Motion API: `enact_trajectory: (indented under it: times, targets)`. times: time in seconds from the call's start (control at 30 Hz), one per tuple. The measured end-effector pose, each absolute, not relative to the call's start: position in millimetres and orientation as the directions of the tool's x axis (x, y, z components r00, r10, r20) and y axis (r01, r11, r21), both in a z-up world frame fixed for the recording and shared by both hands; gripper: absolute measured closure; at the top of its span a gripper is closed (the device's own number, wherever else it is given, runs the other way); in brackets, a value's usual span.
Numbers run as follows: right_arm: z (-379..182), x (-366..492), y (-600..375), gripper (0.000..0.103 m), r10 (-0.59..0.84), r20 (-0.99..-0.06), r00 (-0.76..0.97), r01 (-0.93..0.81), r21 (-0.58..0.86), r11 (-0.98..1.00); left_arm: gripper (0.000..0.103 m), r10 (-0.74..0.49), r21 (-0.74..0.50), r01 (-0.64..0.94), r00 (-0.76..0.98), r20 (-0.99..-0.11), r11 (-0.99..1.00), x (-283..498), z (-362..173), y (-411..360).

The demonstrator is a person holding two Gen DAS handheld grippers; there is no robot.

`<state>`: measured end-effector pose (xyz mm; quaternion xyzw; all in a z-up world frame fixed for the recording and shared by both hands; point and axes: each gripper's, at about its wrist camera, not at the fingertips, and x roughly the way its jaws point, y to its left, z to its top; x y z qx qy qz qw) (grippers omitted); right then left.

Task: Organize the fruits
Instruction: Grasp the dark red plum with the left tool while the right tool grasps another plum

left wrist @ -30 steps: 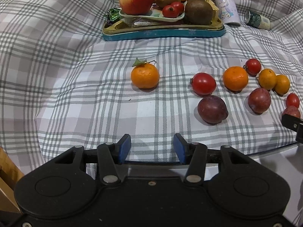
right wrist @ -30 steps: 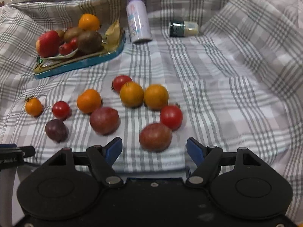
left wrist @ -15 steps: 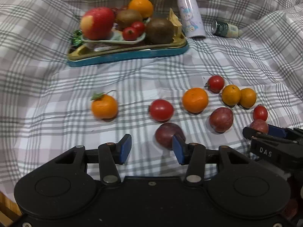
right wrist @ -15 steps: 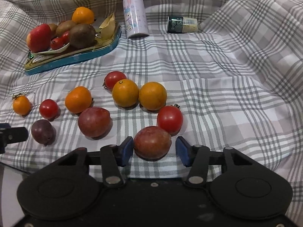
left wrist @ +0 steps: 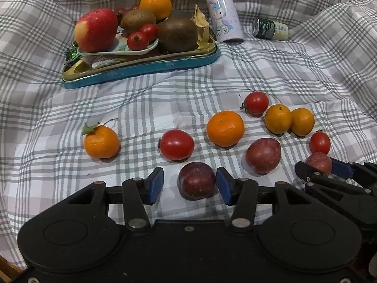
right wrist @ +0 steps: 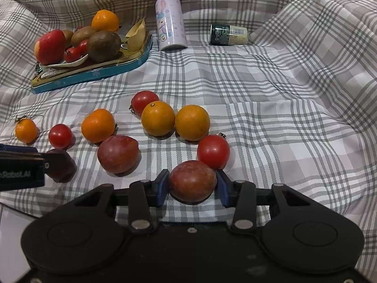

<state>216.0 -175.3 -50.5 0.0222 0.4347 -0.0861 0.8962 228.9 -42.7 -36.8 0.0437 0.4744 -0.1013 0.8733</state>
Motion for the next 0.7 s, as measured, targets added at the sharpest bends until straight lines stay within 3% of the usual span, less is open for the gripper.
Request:
enact_trajectory:
  times: [0.27,0.33,0.7]
  targets:
    - [-50,215,-174,0.058,-0.141,-0.783,0.605,0.174,-0.042,0.984,0.049,-0.129,-0.028,0.208,0.493,-0.860,0.978,235,-51,-46]
    - [-50,214,-173,0.058,-0.142,-0.783,0.605,0.172,-0.046,0.984,0.058,-0.141,-0.044,0.203,0.495,-0.858,0.978,235,-51,-45]
    - [-25,203,-177,0.059,-0.109,-0.770,0.629,0.189,0.015,0.982,0.058,-0.144,-0.083,0.134,0.553,-0.821,0.988,227,-8,-20]
